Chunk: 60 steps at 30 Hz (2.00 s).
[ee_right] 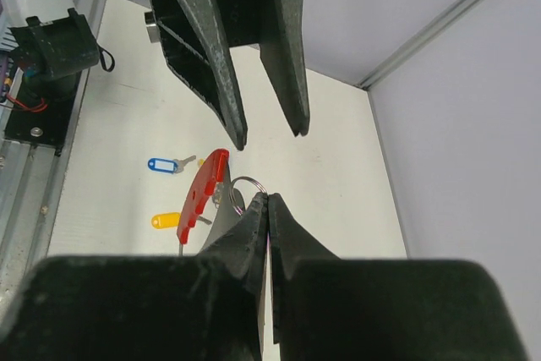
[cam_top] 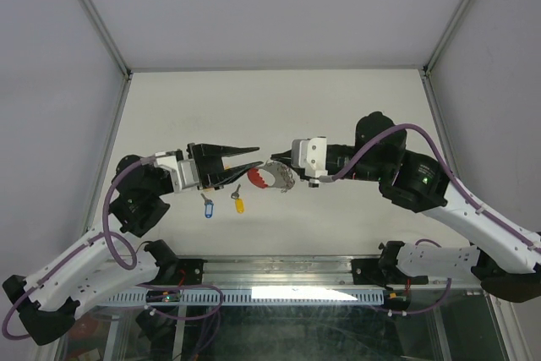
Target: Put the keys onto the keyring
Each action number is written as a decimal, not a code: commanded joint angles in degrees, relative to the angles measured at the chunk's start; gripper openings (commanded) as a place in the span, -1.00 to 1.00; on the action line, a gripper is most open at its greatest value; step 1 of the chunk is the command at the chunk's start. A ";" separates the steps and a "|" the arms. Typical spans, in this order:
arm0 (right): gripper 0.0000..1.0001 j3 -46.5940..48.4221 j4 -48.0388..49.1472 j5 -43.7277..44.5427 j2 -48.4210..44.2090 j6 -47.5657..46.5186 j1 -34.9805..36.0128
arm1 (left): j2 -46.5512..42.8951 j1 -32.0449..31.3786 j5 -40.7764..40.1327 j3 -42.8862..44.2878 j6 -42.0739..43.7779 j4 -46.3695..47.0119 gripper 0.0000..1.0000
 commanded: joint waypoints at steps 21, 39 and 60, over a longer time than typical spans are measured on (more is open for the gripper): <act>-1.00 -0.13 5.40 14.12 0.55 0.18 0.77 | 6.22 -0.60 -9.21 8.42 -12.80 -10.35 -0.28; -1.00 -0.57 6.80 13.65 0.65 1.41 1.61 | 7.69 -0.60 -10.58 9.11 -12.86 -10.81 -1.00; -0.39 -12.39 21.66 -1.55 -11.43 11.90 1.74 | -1.71 -0.58 1.23 -6.91 -17.36 14.72 -1.00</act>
